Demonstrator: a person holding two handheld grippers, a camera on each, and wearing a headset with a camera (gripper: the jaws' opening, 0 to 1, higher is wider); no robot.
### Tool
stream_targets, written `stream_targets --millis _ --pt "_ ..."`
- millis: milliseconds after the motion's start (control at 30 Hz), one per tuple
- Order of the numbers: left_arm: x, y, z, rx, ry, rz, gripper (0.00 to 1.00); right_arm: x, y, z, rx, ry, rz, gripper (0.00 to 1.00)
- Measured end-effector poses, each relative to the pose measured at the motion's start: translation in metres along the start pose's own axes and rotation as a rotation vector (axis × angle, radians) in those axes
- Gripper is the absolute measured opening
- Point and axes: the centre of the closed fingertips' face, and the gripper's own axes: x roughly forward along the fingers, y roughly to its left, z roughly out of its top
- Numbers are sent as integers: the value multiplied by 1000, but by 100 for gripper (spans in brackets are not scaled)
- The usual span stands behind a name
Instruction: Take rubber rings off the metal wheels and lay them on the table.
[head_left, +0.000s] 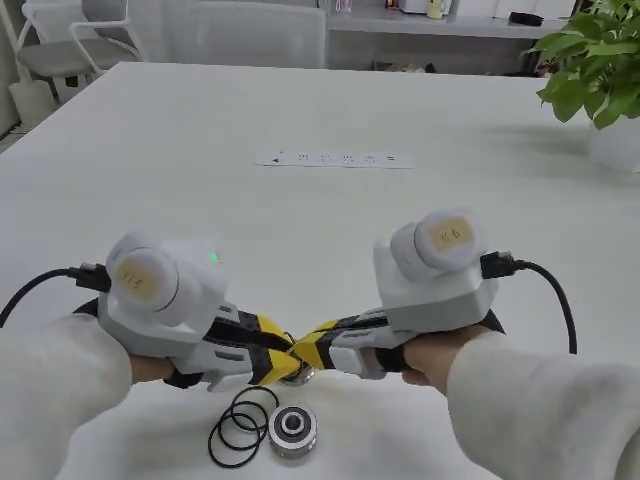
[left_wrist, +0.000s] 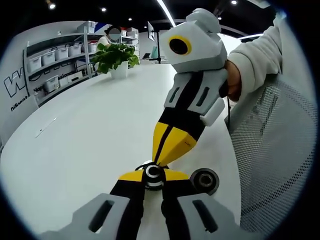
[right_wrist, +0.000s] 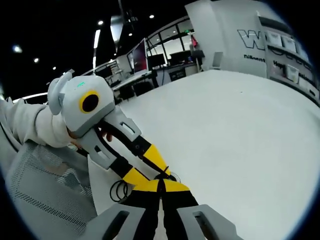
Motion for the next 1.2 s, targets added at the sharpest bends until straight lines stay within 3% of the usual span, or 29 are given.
stream_targets --millis 100,233,467,633,833,967,1200 --pt "-9 -5 -3 -21 24 -55 11 0 3 -1 34 1 14 0" --pt "-30 -4 11 -88 -44 -73 21 0 9 3 47 -11 36 0" --pt "-58 6 17 -81 -68 -38 35 4 25 4 39 -6 86 0" --pt "-79 -1 16 -76 -63 -51 50 5 39 6 41 -4 139 0" --pt "-108 -10 -1 -71 -33 -36 61 11 59 -1 37 30 206 0" --pt "-127 -14 -14 -124 -24 -16 70 14 68 -11 21 72 238 0" --pt "-151 -24 -24 -167 -27 23 76 18 70 -19 -22 104 231 0"
